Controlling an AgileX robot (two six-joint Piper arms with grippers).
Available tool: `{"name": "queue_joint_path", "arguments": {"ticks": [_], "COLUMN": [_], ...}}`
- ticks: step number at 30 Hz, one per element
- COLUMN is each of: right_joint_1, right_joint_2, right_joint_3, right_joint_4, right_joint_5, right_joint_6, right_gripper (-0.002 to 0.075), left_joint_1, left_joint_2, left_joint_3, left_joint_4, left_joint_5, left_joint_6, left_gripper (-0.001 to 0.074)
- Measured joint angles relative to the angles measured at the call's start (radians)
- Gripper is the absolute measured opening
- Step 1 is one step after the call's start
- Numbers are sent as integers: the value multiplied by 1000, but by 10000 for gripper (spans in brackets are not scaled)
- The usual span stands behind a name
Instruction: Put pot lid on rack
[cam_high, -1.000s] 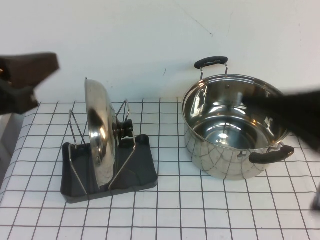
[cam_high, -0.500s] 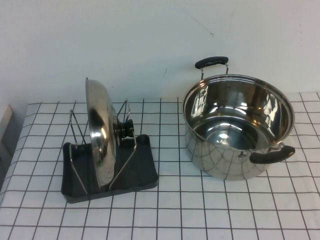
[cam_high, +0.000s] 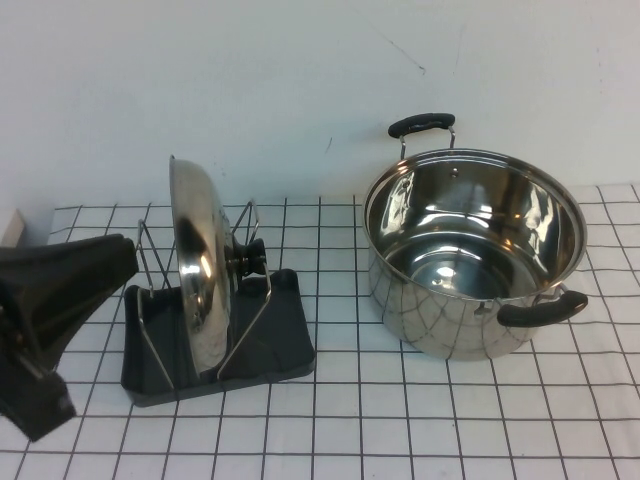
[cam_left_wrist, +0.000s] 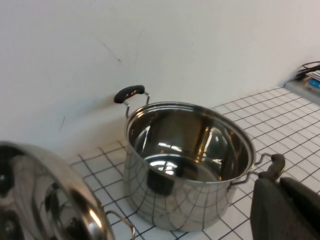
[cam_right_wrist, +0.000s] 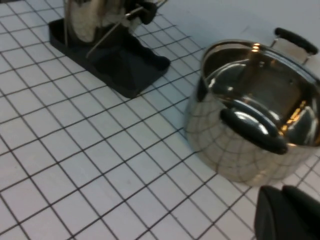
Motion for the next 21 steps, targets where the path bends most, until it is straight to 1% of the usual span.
{"name": "queue_joint_path", "arguments": {"ticks": [4, 8, 12, 21], "right_joint_1": [0, 0, 0, 0], "right_joint_2": [-7, -7, -7, -7], "right_joint_3": [143, 228, 242, 242], "right_joint_4": [34, 41, 41, 42], "right_joint_5": [-115, -168, -187, -196], "right_joint_6": [-2, -3, -3, -3], "right_gripper": [-1, -1, -1, -1], "left_joint_1": [0, 0, 0, -2], "left_joint_2": [-87, -165, -205, -213], "left_joint_3": [0, 0, 0, 0], "left_joint_4": [0, 0, 0, 0], "left_joint_5": [-11, -11, -14, -65], "left_joint_6": [-32, -36, -37, -39], "left_gripper": [-1, -1, -1, -1]}}
